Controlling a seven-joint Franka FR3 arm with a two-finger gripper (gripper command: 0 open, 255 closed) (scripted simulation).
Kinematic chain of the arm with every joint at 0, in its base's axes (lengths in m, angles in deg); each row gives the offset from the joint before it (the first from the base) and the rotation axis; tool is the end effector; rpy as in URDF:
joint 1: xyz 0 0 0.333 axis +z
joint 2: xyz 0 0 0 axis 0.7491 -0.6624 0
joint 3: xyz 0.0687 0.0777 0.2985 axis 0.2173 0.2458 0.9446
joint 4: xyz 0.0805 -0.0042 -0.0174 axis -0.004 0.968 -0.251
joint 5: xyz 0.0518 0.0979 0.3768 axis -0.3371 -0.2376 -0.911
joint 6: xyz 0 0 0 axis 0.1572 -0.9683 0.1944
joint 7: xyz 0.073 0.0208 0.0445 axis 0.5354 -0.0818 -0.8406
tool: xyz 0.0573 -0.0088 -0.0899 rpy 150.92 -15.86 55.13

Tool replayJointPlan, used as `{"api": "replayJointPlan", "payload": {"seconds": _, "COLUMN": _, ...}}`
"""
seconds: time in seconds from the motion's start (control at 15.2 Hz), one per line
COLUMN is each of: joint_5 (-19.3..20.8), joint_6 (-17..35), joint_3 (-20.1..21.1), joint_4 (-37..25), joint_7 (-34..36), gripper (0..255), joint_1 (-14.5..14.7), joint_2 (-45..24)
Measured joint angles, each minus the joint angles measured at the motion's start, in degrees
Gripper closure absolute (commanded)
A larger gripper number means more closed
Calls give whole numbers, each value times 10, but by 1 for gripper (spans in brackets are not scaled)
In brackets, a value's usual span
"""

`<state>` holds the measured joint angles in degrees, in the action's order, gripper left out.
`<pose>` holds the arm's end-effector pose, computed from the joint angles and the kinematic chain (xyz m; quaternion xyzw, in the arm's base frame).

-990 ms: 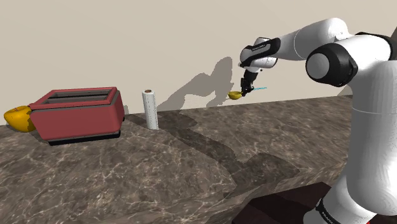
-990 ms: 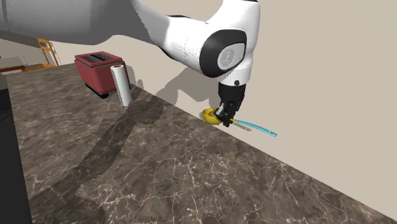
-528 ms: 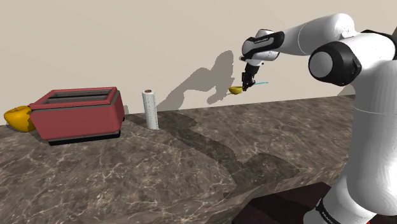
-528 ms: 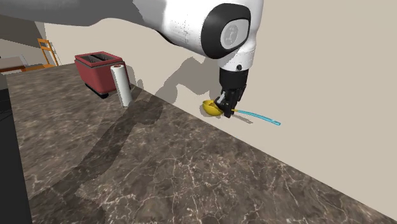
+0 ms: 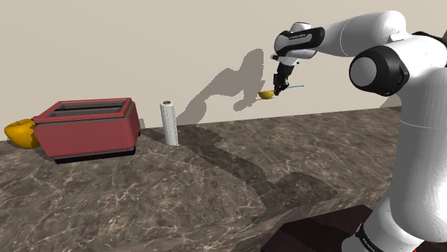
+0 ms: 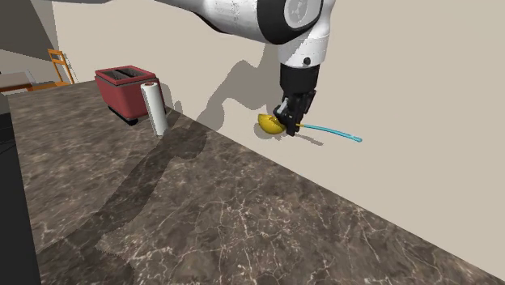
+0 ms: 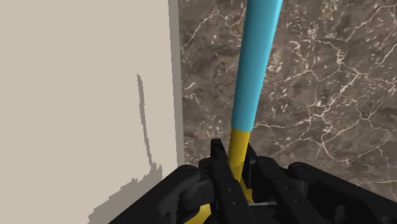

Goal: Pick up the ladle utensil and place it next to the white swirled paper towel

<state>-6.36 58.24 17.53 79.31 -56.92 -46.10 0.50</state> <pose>0.6060 -0.2723 0.5166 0.8481 0.5221 0.0768 0.0474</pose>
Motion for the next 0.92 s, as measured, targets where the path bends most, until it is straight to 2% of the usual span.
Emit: {"api": "replayJointPlan", "payload": {"seconds": 0.92, "joint_5": -3, "joint_6": -114, "joint_3": -3, "joint_4": -129, "joint_7": 11, "gripper": 255, "joint_1": -20, "joint_2": -15}}
